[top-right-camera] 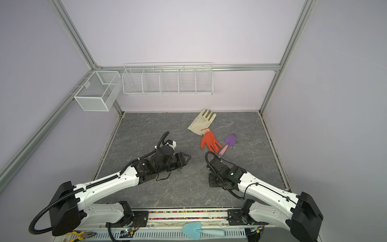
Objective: Unlock with the key
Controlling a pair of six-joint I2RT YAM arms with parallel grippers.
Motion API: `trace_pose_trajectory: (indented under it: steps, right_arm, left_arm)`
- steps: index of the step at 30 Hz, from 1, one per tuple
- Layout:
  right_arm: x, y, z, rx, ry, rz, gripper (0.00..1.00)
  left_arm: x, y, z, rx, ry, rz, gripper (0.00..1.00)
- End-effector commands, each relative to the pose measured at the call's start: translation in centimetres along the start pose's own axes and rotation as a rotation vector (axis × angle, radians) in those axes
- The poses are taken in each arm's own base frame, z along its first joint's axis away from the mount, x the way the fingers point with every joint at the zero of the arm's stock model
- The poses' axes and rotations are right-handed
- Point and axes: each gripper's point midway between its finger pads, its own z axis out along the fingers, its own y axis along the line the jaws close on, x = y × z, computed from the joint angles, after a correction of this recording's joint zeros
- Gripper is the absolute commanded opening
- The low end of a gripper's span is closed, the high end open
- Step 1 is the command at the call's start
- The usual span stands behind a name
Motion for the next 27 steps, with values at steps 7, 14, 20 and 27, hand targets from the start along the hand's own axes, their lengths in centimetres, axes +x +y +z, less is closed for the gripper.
trace_pose_trajectory:
  steps: [7,14,20,27]
  right_arm:
    - [-4.4,2.3,-5.1,-0.1,-0.18,0.035,0.07]
    - [-7.3,4.3,-9.0,-0.215,-0.323,0.108,0.07]
    - [-8.7,5.7,-11.2,-0.297,-0.388,0.143,0.07]
    - [-9.7,6.8,-12.4,-0.34,-0.432,0.151,0.07]
  left_arm:
    - [-1.4,-4.4,-2.0,0.196,-0.13,-0.124,0.58]
    - [-2.0,-6.3,-3.0,0.315,-0.205,-0.145,0.58]
    - [-1.5,-7.2,-2.6,0.402,-0.192,-0.258,0.57]
    - [-0.6,-8.6,-2.9,0.439,-0.205,-0.277,0.57]
